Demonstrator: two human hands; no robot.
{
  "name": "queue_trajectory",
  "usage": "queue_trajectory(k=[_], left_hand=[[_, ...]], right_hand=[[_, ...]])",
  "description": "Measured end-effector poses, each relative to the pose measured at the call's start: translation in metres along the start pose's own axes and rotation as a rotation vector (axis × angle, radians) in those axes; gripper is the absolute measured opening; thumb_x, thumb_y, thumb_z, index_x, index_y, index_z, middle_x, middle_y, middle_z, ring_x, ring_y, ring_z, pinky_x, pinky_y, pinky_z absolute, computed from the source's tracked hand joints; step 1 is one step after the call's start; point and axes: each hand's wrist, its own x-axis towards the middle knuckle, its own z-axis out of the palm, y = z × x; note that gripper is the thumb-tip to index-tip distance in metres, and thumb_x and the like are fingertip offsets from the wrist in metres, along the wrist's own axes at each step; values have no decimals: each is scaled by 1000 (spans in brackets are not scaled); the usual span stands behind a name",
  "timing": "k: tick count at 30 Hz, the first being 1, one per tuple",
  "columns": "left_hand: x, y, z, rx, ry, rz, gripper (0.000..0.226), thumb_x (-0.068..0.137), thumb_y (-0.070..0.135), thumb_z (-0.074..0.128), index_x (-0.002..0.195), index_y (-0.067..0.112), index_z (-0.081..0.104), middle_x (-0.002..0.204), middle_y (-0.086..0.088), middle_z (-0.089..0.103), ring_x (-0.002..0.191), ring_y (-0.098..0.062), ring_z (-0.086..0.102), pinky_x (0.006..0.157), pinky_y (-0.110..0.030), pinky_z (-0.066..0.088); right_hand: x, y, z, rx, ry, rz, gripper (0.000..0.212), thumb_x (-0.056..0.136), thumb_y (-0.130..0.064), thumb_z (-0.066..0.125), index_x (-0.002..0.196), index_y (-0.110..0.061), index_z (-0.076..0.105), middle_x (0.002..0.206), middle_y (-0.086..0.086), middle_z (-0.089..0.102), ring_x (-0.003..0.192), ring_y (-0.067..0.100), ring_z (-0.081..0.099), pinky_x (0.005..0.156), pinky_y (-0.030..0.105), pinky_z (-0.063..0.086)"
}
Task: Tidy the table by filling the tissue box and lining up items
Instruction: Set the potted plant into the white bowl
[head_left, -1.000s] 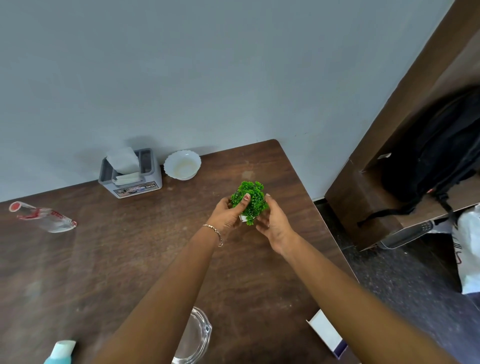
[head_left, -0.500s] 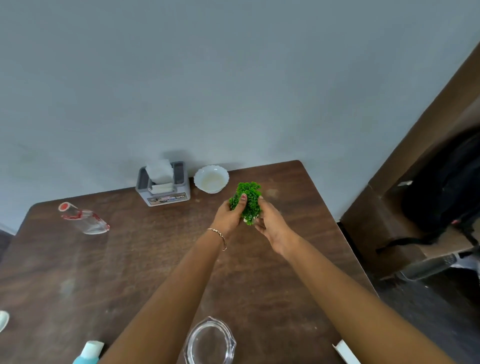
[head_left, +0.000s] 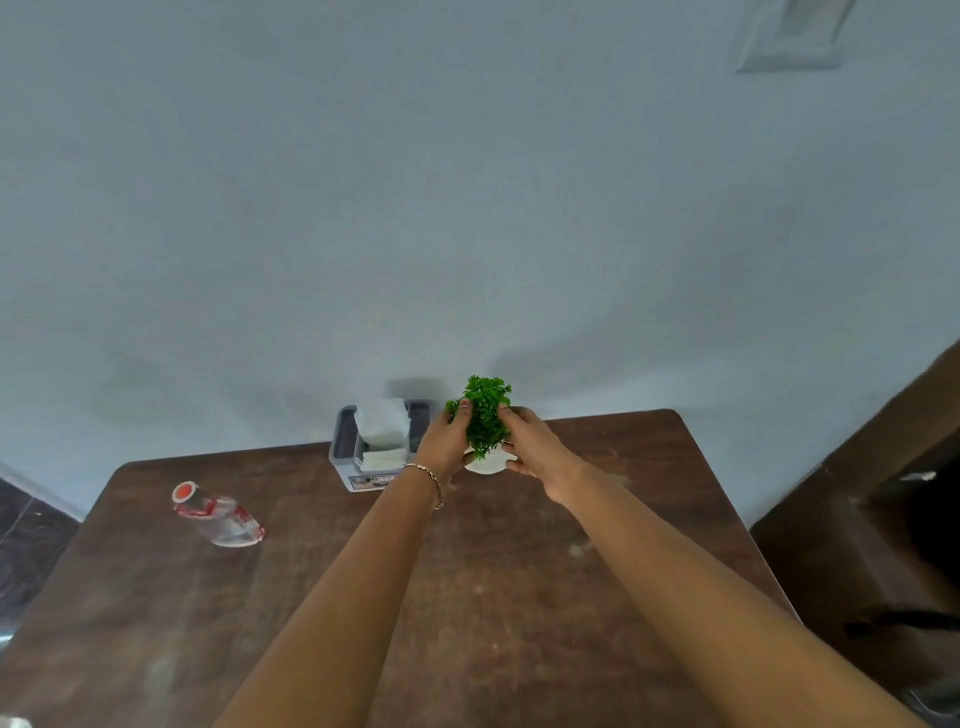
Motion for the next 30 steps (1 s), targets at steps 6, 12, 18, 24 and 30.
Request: queue_trajectory(k=[6, 12, 18, 24, 30], left_hand=[[32, -8, 0, 50, -11, -72, 38, 100, 32, 39, 129, 10, 43, 130, -12, 54, 107, -23, 55, 79, -32, 48], [52, -20, -4, 198, 6, -72, 40, 96, 37, 44, 122, 7, 47, 123, -13, 60, 106, -28, 63, 90, -40, 54], [80, -41, -13, 342, 28, -67, 61, 77, 51, 47, 120, 9, 45, 124, -17, 58, 114, -34, 58, 100, -53, 45], [37, -10, -3, 399, 52, -22, 50, 95, 27, 48, 136, 2, 34, 136, -20, 48, 123, -34, 51, 104, -51, 42], [7, 11, -5, 383, 84, 33, 48, 94, 20, 49, 137, 2, 36, 131, -12, 51, 117, -27, 54, 102, -38, 44]], right_hand=[[37, 0, -2, -46, 15, 61, 41, 97, -45, 43, 130, -21, 48, 134, 3, 52, 122, 20, 50, 91, 35, 47], [54, 12, -3, -52, -4, 134, 36, 94, -45, 46, 119, -20, 55, 125, 5, 60, 111, 20, 59, 85, 37, 57], [48, 6, -3, -64, 31, 123, 24, 98, -35, 44, 111, -16, 51, 112, 5, 57, 98, 17, 56, 88, 34, 53], [36, 6, -6, -96, 50, 73, 25, 97, -27, 46, 105, -9, 60, 102, 8, 65, 81, 14, 62, 76, 30, 54], [13, 3, -13, -151, 100, 27, 43, 87, -34, 55, 123, -10, 49, 118, 7, 52, 108, 21, 52, 103, 40, 44]])
